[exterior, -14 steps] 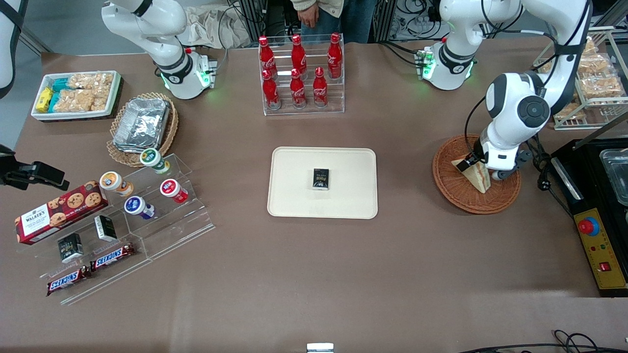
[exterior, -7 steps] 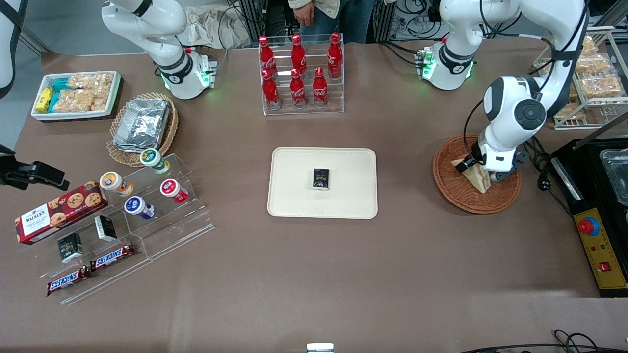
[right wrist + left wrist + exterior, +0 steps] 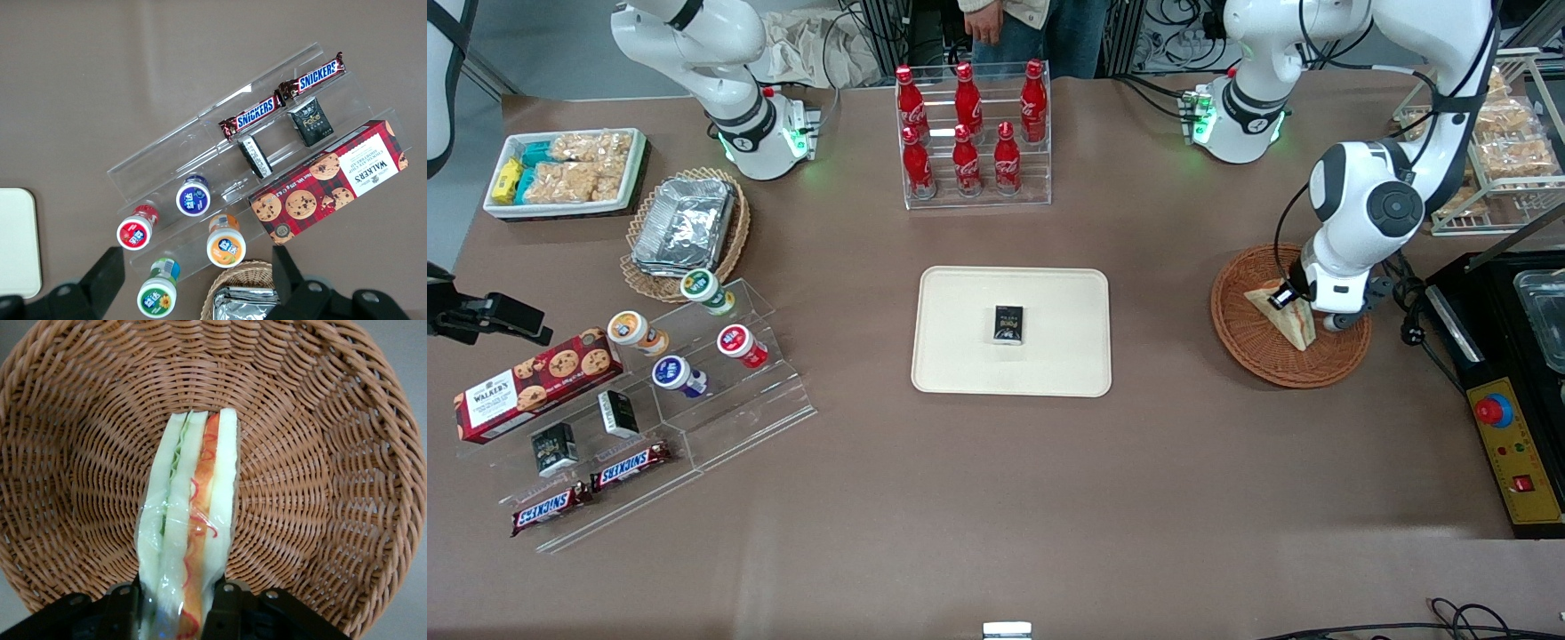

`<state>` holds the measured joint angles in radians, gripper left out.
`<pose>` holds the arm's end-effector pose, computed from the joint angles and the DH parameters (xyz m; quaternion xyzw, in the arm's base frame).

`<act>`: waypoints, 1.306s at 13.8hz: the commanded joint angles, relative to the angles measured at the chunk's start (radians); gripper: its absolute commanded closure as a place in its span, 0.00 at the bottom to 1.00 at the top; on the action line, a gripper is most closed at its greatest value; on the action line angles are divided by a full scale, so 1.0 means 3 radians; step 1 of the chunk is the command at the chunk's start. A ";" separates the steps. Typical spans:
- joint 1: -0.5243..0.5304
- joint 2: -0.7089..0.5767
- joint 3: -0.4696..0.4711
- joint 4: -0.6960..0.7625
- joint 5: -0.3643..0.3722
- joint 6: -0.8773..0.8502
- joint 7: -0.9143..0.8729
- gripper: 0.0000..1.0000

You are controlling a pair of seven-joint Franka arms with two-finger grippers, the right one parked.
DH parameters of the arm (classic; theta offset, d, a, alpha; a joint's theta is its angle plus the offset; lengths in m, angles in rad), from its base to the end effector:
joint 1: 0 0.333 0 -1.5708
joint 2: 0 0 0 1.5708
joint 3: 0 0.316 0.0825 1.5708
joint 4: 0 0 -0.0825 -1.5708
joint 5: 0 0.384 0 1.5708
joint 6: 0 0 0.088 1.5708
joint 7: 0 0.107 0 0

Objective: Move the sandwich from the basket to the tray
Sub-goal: 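Close the left gripper on the sandwich, then lift the sandwich and carry it toward the white tray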

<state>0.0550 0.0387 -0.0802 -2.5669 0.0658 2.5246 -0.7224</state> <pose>0.4406 -0.0120 0.2438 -0.9480 -0.3152 0.0316 0.0300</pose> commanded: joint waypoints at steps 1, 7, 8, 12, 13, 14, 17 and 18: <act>0.0001 -0.0184 -0.0029 0.0006 0.0087 -0.0247 -0.0006 1.00; -0.0197 -0.0992 -0.0075 0.0267 0.0072 -0.1470 0.0576 1.00; -0.0244 -0.1074 -0.0075 0.0298 0.0072 -0.1588 0.0820 1.00; -0.0570 -0.1100 -0.0136 0.0533 -0.0209 -0.1630 0.0910 1.00; -0.0744 -0.1085 -0.0131 0.0584 -0.0214 -0.1625 0.0930 1.00; -0.0913 -0.1070 -0.0126 0.0681 -0.0224 -0.1630 0.0920 1.00; -0.1327 -0.0871 -0.0126 0.0901 -0.0250 -0.1650 0.0660 1.00; -0.1425 -0.0820 -0.0126 0.0912 -0.0265 -0.1630 0.0654 1.00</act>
<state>-0.3150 -0.2646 -0.1305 -2.3425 0.0000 2.0557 -0.5071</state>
